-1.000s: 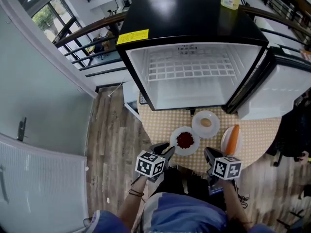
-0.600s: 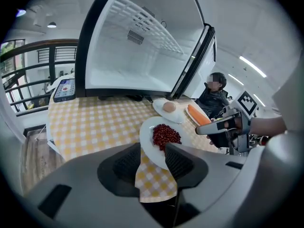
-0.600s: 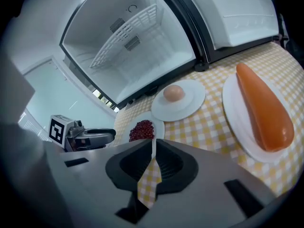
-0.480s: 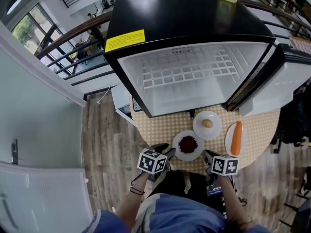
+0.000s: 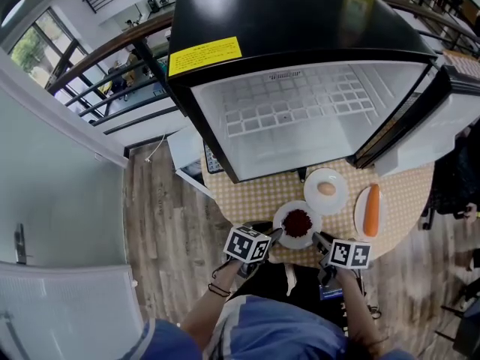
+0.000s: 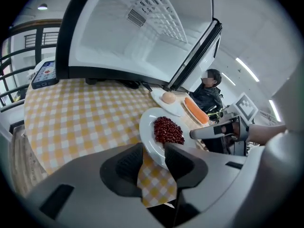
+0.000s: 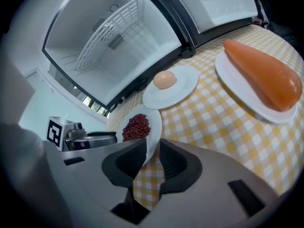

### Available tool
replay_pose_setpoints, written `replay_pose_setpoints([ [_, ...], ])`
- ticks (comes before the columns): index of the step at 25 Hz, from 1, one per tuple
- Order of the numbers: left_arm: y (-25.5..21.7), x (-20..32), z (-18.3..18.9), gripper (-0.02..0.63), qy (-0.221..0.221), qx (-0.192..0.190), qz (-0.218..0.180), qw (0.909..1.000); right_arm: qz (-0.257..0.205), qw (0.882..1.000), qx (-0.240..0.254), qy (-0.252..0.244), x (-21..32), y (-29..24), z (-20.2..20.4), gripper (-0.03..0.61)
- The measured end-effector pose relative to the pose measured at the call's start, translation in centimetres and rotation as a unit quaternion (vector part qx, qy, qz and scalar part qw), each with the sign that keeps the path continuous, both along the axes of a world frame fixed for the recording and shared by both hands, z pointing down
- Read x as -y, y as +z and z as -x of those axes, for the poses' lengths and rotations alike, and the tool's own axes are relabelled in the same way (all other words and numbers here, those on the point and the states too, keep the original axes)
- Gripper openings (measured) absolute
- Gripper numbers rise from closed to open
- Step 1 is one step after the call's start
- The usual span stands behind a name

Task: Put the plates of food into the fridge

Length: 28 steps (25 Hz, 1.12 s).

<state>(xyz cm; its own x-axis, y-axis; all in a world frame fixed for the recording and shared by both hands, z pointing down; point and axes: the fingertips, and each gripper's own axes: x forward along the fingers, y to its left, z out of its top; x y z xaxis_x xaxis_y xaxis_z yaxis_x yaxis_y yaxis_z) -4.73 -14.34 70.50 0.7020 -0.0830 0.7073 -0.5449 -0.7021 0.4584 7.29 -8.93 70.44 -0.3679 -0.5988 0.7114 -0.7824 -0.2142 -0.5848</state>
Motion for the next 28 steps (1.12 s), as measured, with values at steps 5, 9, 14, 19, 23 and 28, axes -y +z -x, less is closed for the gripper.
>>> replay_pose_setpoints([
  [5, 0.2, 0.1, 0.0, 0.127, -0.019, -0.006, -0.012, 0.9997, 0.006, 0.999, -0.025, 0.021, -0.2, 0.3, -0.1, 0.08],
  [9, 0.2, -0.5, 0.7, 0.104, -0.025, -0.005, -0.006, 0.9997, 0.025, 0.999, 0.017, 0.043, -0.7, 0.3, 0.2, 0.06],
  [14, 0.1, -2.1, 2.6, 0.089, -0.029, -0.004, 0.005, 0.9995, 0.033, 0.998, 0.045, 0.041, -1.8, -0.4, 1.6, 0.046],
  [19, -1.2, -2.1, 3.8, 0.084, -0.064, -0.019, 0.0, 0.9978, 0.028, 0.999, 0.032, 0.025, -0.7, -1.7, 2.3, 0.043],
  [23, -2.8, -0.5, 3.5, 0.084, -0.092, -0.041, -0.017, 0.9948, 0.008, 0.999, 0.027, 0.021, 1.4, -3.4, 1.7, 0.043],
  [28, -5.1, 3.1, 2.5, 0.081, -0.119, -0.07, -0.047, 0.9893, -0.017, 0.999, 0.029, 0.024, 5.0, -5.3, 0.6, 0.043],
])
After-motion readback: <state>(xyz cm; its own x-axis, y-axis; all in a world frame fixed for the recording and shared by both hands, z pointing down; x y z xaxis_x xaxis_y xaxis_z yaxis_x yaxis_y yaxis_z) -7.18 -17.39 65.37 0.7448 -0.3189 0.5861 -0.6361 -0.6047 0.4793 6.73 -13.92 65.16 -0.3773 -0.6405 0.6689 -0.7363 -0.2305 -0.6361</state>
